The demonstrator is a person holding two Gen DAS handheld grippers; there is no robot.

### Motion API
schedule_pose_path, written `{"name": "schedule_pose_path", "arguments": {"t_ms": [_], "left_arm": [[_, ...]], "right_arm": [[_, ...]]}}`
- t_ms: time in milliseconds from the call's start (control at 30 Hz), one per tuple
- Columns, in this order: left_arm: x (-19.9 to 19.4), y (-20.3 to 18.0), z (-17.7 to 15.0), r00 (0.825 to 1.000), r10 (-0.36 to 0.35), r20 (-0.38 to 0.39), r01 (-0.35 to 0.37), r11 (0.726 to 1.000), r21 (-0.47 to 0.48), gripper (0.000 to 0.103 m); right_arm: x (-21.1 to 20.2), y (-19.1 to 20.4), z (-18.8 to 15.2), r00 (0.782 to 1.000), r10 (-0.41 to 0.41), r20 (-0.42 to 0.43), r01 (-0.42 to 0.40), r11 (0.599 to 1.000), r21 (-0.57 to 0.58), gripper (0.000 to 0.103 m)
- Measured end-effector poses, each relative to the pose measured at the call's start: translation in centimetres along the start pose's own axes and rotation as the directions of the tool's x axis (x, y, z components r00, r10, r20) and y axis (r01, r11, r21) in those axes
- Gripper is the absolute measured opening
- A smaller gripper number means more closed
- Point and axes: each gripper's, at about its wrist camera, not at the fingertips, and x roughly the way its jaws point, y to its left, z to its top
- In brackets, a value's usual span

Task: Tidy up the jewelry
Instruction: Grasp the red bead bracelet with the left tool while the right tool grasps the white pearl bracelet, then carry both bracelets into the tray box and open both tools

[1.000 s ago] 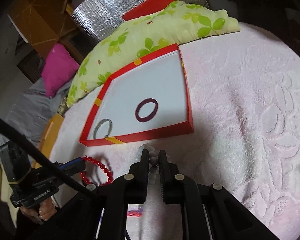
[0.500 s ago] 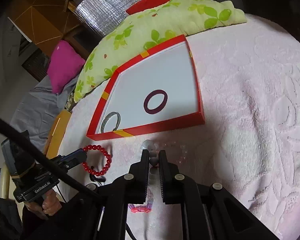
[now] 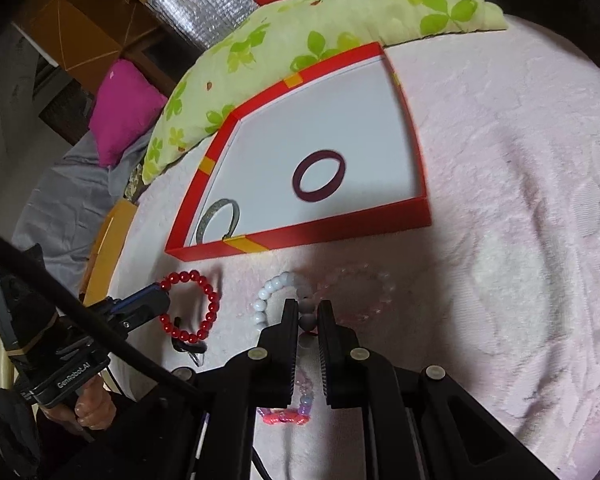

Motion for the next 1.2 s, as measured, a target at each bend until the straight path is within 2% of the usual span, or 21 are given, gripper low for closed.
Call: {"name": "schedule_pose_path", "arguments": {"t_ms": [167,267,333,467,533,600,633,667,733,833,1000,1133,1200], "left_arm": [[0.2,0.1,-0.1,1.000,0.021,-0.009,-0.021,1.000,-0.005,0.010],[0.5,0.3,-0.2,0.998,0.051,-0.027,-0.051,0.999,-0.009,0.010],[0.8,0.5,-0.3,0.997,0.070,-0.041,-0.071,0.997,-0.009,0.010],[1.4,0.6,-0.4,0.993,0.095,-0.069,-0.096,0.995,-0.006,0.010],[1.7,0.7,-0.5,0.992,0.098,-0.084,-0.099,0.995,-0.008,0.010],[1.8,0.7,-0.6,0.991,0.107,-0.084,-0.108,0.994,-0.002,0.010],[1.7,0.6,-0.6,0.991,0.106,-0.083,-0.107,0.994,0.000,0.010],[1.7,0.6,-0.6,0.992,0.103,-0.079,-0.103,0.995,0.002,0.010],[1.5,0.6,-0.7,0.992,0.103,-0.068,-0.102,0.995,0.008,0.010],[0.9,0.2,-0.5,0.995,0.093,-0.037,-0.092,0.995,0.023,0.010],[-0.6,-0.3,-0.1,0.998,0.062,0.021,-0.063,0.997,0.050,0.010],[-1.8,-0.8,0.2,0.997,0.041,0.069,-0.046,0.997,0.064,0.010],[-2.6,-0.8,0.6,0.996,0.004,0.094,-0.009,0.998,0.054,0.010]], "right_arm": [[1.6,1.6,-0.2,0.999,0.007,-0.034,-0.008,0.999,-0.038,0.011],[2.7,2.6,-0.4,0.998,-0.035,-0.054,0.032,0.997,-0.065,0.011],[3.4,2.9,-0.4,0.995,-0.077,-0.068,0.072,0.994,-0.076,0.018],[3.8,3.8,-0.4,0.994,-0.101,-0.050,0.094,0.989,-0.116,0.030],[4.1,4.4,-0.6,0.991,-0.130,-0.032,0.124,0.980,-0.155,0.030],[4.4,5.4,-0.9,0.984,-0.180,0.002,0.176,0.956,-0.233,0.026],[4.5,6.0,-1.3,0.973,-0.230,0.024,0.227,0.932,-0.282,0.010],[4.7,6.4,-1.5,0.962,-0.267,0.047,0.268,0.907,-0.324,0.011],[4.4,6.7,-1.6,0.960,-0.274,0.065,0.279,0.898,-0.339,0.010],[3.1,6.4,-1.2,0.970,-0.226,0.087,0.242,0.916,-0.320,0.010],[0.1,6.2,-0.4,0.987,-0.068,0.147,0.107,0.955,-0.278,0.010],[-1.8,6.6,0.2,0.978,0.034,0.204,0.019,0.967,-0.255,0.010],[-2.7,6.7,0.6,0.969,0.073,0.235,-0.014,0.970,-0.242,0.010]]}}
